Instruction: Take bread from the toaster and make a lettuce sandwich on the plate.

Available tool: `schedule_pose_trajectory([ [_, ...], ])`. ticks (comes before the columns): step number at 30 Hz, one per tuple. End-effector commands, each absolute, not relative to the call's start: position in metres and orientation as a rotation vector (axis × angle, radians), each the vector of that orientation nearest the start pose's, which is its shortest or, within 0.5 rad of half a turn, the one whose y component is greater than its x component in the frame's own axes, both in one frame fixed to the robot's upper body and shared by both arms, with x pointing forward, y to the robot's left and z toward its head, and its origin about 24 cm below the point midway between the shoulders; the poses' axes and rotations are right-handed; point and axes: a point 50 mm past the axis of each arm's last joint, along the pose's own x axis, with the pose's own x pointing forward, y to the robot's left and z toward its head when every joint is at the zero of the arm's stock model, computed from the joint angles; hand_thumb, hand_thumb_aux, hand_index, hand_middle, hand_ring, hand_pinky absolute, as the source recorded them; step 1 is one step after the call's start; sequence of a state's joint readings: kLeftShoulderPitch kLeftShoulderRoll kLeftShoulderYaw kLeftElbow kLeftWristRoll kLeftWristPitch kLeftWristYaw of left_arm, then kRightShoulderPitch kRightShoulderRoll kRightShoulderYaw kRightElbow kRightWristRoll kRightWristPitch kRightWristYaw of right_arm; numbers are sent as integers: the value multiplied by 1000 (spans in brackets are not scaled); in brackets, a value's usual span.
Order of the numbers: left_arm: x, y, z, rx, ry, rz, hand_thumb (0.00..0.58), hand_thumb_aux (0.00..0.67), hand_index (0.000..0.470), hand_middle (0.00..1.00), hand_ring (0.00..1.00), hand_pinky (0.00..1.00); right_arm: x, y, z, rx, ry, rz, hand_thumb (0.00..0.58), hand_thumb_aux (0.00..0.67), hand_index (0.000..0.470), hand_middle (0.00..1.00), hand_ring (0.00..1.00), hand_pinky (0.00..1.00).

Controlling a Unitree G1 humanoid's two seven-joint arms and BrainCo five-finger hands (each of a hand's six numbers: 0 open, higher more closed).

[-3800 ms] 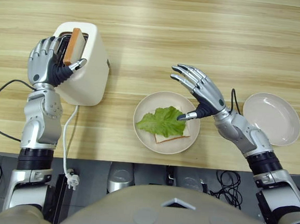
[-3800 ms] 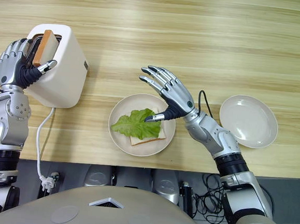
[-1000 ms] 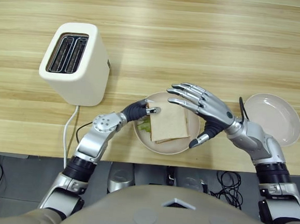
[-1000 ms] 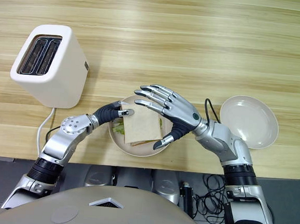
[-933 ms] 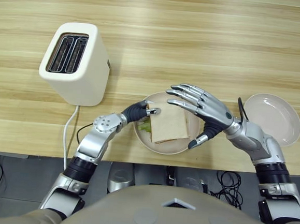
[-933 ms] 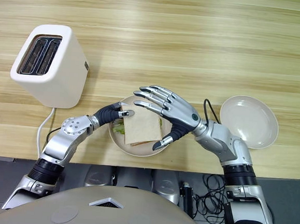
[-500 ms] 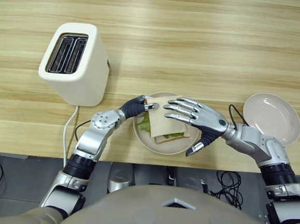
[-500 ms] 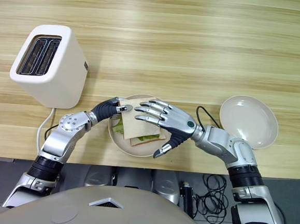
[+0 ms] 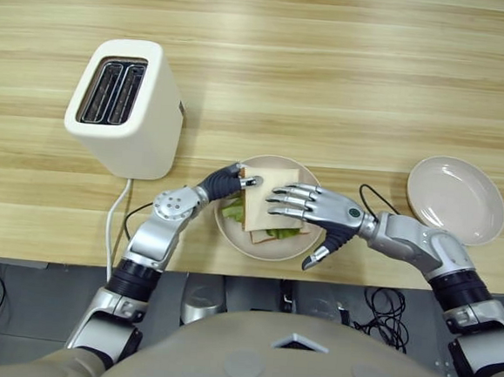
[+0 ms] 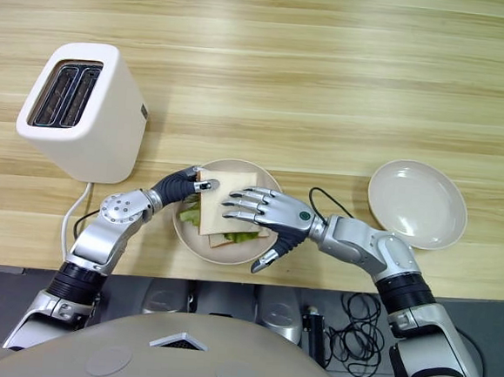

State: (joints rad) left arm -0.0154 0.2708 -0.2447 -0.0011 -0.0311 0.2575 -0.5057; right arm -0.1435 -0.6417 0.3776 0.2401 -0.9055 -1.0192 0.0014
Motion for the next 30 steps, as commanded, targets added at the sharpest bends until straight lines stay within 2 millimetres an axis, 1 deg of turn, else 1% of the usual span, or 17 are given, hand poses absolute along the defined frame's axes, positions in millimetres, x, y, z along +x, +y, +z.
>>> schedule_pose_trajectory([
  [1, 230, 119, 4, 220, 362, -748, 580, 670, 460, 1000, 1000, 1000, 193, -144, 14, -1277, -570, 1302, 0, 0, 0, 0, 0, 0],
  [4, 232, 123, 5, 276, 344, -716, 580, 670, 460, 1000, 1000, 1000, 188, -149, 8, -1309, -459, 1376, 0, 0, 0, 0, 0, 0],
  [5, 235, 126, 7, 302, 327, -695, 410, 307, 211, 882, 882, 882, 188, -150, 8, -1310, -434, 1389, 0, 0, 0, 0, 0, 0],
  [6, 238, 128, 9, 318, 315, -681, 410, 307, 211, 882, 882, 882, 187, -151, 9, -1310, -418, 1396, 0, 0, 0, 0, 0, 0],
  [7, 240, 129, 11, 335, 300, -665, 271, 181, 124, 729, 729, 729, 187, -151, 10, -1308, -412, 1399, 0, 0, 0, 0, 0, 0],
  [8, 243, 132, 14, 351, 284, -647, 96, 58, 40, 604, 604, 604, 187, -151, 11, -1303, -410, 1397, 0, 0, 0, 0, 0, 0],
  [9, 246, 134, 18, 368, 265, -629, 0, 0, 0, 400, 400, 400, 187, -151, 12, -1299, -408, 1395, 0, 0, 0, 0, 0, 0],
  [10, 249, 137, 22, 388, 242, -603, 0, 0, 0, 400, 400, 400, 187, -151, 13, -1299, -406, 1394, 0, 0, 0, 0, 0, 0],
  [11, 254, 143, 29, 413, 213, -565, 0, 0, 0, 220, 220, 220, 187, -151, 14, -1299, -405, 1393, 0, 0, 0, 0, 0, 0],
  [12, 257, 147, 34, 429, 194, -539, 0, 0, 0, 220, 220, 220, 187, -150, 14, -1300, -404, 1393, 0, 0, 0, 0, 0, 0],
  [13, 260, 152, 41, 455, 167, -503, 0, 0, 0, 75, 75, 75, 187, -150, 15, -1297, -407, 1394, 0, 0, 0, 0, 0, 0],
  [16, 270, 173, 65, 636, 57, -330, 0, 0, 0, 0, 0, 0, 186, -148, 16, -1286, -410, 1397, 0, 0, 0, 0, 0, 0],
  [19, 276, 198, 94, 947, -82, -55, 0, 0, 0, 0, 0, 0, 186, -149, 16, -1282, -401, 1394, 0, 0, 0, 0, 0, 0],
  [21, 274, 201, 103, 1017, -135, 24, 0, 0, 0, 0, 0, 0, 186, -149, 16, -1277, -395, 1388, 0, 0, 0, 0, 0, 0],
  [26, 267, 188, 95, 1015, -156, 2, 0, 0, 0, 0, 0, 0, 191, -149, 14, -1291, -395, 1348, 0, 0, 0, 0, 0, 0],
  [29, 263, 181, 93, 943, -170, -38, 0, 0, 0, 0, 0, 0, 204, -150, 21, -1316, -416, 1236, 0, 0, 0, 0, 0, 0],
  [30, 261, 178, 94, 902, -181, -57, 23, 13, 9, 0, 0, 0, 211, -152, 24, -1331, -422, 1173, 0, 0, 0, 0, 0, 0],
])
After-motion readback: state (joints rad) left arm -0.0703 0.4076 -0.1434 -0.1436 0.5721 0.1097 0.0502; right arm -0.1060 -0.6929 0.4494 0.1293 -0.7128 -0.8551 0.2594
